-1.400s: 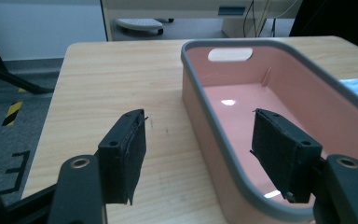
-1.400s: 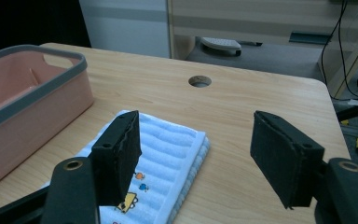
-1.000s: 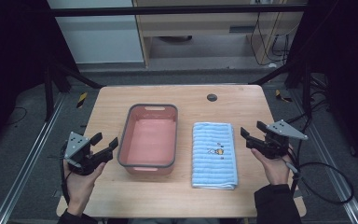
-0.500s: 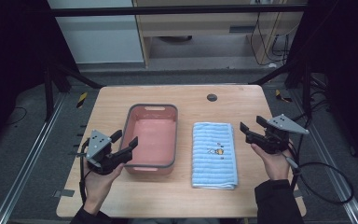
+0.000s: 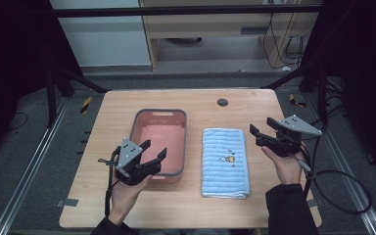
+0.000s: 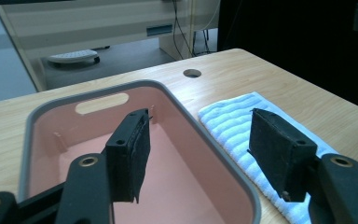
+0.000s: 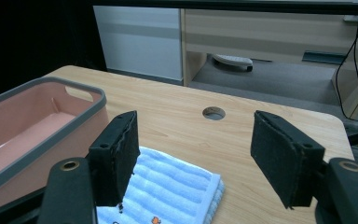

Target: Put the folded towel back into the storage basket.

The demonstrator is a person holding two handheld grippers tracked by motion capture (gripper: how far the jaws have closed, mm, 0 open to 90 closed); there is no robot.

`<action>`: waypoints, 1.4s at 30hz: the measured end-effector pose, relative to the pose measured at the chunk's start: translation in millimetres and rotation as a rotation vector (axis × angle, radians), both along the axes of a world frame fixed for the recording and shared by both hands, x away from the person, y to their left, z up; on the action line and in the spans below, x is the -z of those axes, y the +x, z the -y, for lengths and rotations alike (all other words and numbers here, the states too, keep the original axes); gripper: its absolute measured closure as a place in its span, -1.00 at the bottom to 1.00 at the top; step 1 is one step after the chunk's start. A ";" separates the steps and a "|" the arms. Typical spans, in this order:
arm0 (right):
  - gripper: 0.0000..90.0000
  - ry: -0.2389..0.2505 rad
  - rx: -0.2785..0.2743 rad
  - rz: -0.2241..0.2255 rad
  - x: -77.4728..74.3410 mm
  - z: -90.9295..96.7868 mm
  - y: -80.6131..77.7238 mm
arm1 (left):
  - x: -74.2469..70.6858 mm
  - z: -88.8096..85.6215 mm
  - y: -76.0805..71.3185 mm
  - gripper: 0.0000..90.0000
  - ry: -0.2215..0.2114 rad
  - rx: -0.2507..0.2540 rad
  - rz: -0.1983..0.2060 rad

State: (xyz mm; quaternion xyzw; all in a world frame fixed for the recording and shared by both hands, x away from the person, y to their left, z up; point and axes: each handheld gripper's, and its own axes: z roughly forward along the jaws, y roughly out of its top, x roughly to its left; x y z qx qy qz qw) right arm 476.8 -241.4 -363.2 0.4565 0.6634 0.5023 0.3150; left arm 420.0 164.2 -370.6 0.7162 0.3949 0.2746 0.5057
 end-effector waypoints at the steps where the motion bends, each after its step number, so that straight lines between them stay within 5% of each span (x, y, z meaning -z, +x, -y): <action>1: -0.27 0.002 0.000 -0.001 -0.2 -0.1 0.4 | 0.0 0.0 0.0 -0.16 0.000 0.000 0.000; 42: -0.23 -0.059 -0.008 -0.044 6.5 -8.8 32.8 | 39.8 88.5 -3.4 0.02 0.078 0.130 -0.063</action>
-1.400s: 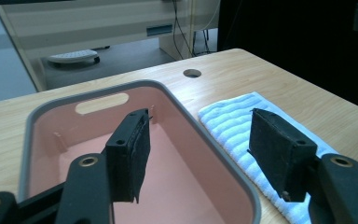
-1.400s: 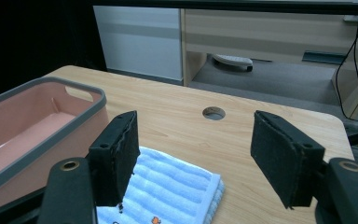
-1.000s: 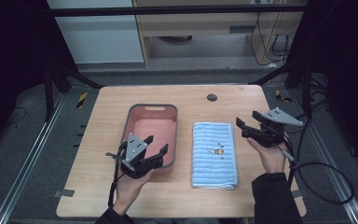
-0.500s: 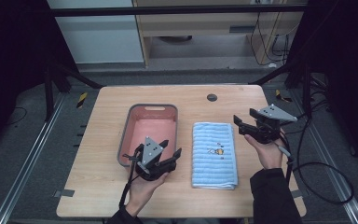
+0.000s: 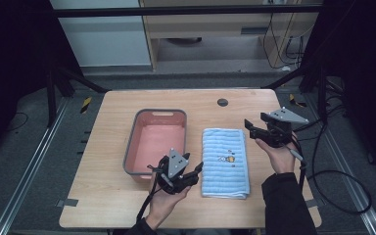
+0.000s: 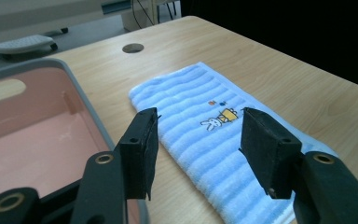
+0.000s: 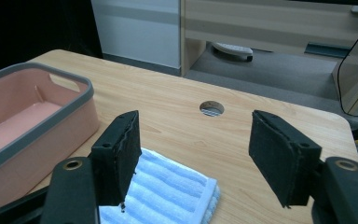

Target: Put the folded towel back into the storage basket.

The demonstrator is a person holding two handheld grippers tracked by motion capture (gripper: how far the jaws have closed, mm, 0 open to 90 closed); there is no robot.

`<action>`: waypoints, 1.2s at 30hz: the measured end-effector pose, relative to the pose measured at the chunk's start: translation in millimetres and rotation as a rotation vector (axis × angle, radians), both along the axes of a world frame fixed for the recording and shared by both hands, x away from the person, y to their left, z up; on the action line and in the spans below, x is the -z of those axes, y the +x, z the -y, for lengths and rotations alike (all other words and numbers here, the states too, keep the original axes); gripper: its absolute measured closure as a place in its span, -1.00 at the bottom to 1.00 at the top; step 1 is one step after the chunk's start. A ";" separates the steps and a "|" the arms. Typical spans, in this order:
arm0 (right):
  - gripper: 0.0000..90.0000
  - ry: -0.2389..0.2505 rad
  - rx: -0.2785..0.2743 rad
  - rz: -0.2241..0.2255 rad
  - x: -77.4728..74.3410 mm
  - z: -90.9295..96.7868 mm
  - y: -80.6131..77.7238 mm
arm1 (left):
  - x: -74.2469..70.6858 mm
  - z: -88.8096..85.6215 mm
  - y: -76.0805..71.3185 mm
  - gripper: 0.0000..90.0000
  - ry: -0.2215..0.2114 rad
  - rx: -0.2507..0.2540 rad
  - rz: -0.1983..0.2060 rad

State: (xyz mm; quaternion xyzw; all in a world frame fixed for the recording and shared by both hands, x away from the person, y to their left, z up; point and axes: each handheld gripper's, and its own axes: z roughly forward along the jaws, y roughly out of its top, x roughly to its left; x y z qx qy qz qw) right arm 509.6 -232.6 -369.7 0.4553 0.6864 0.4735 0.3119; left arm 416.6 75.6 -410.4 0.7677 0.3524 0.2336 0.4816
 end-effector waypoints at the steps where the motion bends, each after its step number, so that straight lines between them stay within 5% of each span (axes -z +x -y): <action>1: -0.22 0.000 0.002 -0.004 1.0 0.2 1.1 | 3.8 3.9 -0.5 0.02 0.005 0.006 -0.010; 11: -0.13 0.005 -0.002 -0.037 16.3 -0.2 14.0 | 24.9 18.3 0.9 0.03 0.016 0.029 -0.059; 25: -0.18 -0.014 0.009 -0.116 56.1 -1.3 40.6 | 51.4 27.0 1.2 0.09 0.030 0.024 -0.107; 36: -0.11 -0.045 0.016 -0.174 79.9 -1.7 54.0 | 69.3 32.2 -1.3 0.13 0.096 0.017 -0.120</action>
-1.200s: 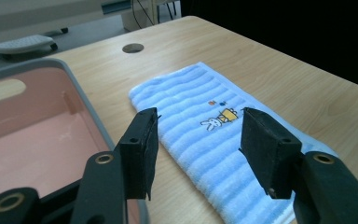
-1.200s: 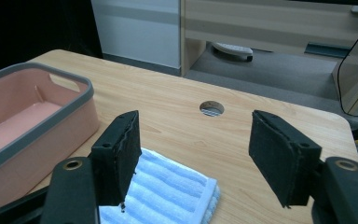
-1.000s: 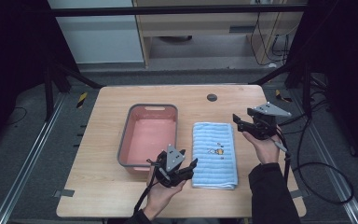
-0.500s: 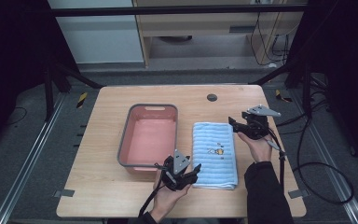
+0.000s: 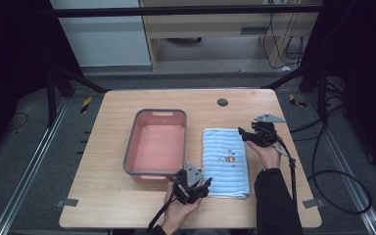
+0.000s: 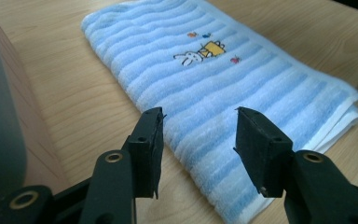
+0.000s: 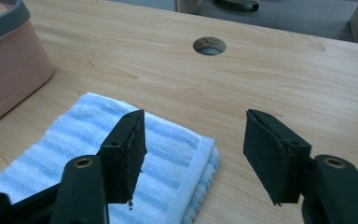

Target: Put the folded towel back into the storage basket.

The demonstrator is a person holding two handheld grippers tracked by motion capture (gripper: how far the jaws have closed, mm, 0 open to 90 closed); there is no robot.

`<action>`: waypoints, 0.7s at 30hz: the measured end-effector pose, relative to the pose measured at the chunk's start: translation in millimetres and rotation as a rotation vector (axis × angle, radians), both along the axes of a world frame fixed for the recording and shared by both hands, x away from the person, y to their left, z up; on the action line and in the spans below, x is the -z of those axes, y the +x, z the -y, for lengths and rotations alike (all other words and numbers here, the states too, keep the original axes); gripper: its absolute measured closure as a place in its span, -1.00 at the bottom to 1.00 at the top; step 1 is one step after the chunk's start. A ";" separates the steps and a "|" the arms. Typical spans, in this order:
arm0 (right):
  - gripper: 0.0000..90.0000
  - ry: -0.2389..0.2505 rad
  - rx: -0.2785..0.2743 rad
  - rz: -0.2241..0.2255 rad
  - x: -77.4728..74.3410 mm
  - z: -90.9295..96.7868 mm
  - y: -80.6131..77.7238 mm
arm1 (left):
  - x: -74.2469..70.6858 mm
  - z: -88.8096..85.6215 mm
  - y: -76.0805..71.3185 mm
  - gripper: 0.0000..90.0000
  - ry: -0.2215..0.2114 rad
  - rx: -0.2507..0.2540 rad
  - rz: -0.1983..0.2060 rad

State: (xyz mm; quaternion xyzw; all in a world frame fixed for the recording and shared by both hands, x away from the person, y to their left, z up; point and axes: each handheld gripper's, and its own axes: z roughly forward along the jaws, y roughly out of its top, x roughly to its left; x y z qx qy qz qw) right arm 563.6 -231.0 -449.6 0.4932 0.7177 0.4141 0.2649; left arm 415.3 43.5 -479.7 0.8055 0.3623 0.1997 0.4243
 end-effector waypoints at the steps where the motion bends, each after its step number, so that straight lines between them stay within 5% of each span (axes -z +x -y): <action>1: -0.10 0.009 -0.002 -0.004 2.4 0.4 0.5 | 0.0 0.0 0.0 0.13 0.000 0.000 0.000; 12: 0.00 -0.056 -0.028 -0.101 28.9 -2.8 6.3 | 17.2 0.7 3.6 0.17 0.027 -0.019 -0.047; 21: 0.09 -0.042 -0.021 -0.148 45.0 -1.7 7.5 | 24.9 -2.7 7.6 0.17 0.012 -0.034 -0.083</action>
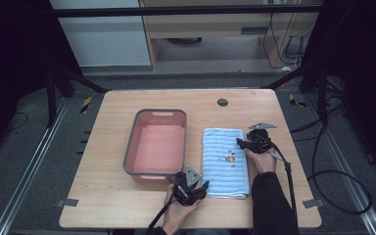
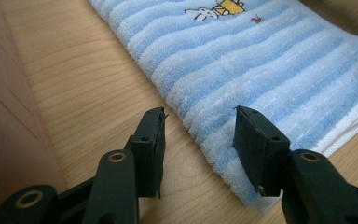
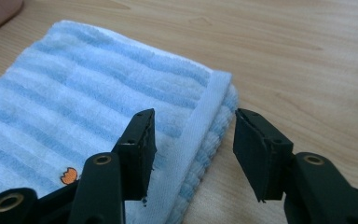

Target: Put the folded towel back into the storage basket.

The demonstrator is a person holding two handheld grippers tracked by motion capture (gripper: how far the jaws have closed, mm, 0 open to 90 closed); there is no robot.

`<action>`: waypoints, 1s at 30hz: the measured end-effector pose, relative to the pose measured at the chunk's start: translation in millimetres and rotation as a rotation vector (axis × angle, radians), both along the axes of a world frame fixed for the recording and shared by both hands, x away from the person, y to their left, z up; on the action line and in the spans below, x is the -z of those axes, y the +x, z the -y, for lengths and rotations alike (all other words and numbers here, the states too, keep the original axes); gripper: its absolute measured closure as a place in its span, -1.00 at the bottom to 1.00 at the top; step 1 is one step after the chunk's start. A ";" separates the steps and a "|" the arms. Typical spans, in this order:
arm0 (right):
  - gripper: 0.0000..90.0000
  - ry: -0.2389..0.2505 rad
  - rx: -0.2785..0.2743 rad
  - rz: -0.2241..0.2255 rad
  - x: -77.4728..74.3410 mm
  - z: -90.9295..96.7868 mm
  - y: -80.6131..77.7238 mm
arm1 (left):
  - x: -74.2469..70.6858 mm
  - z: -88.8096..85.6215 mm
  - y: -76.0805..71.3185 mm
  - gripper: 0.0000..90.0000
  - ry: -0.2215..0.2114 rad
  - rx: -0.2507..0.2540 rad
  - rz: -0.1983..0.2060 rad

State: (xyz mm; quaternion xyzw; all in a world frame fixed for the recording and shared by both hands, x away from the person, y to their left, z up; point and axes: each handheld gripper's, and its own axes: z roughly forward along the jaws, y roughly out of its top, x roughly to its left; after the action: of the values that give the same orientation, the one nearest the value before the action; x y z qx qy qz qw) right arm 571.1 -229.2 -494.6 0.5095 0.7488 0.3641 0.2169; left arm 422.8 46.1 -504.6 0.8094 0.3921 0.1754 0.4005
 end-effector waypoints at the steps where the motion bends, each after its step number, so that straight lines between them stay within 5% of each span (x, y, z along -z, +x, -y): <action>1: 0.10 0.011 0.000 -0.010 2.6 0.7 0.1 | 0.5 0.6 -0.1 0.18 0.002 0.001 0.001; 6: 0.18 0.043 0.001 -0.044 8.6 1.3 0.5 | 2.5 2.3 1.0 0.23 -0.001 0.003 -0.014; 16: 0.75 0.074 -0.027 -0.059 8.5 -4.3 -2.1 | 1.8 2.9 3.7 0.56 -0.053 0.011 -0.077; 26: 0.84 0.060 -0.056 -0.029 2.0 -7.0 -6.6 | 0.6 5.1 1.8 0.88 -0.049 0.012 -0.070; 30: 0.84 0.071 -0.080 0.017 -10.3 -6.8 -12.6 | -1.4 1.5 1.9 0.92 -0.057 0.020 -0.059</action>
State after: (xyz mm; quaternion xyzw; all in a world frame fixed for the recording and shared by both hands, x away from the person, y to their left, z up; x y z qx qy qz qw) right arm 558.5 -222.4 -484.3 0.4834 0.7533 0.4032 0.1905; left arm 424.7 44.6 -503.2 0.8064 0.4003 0.1362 0.4134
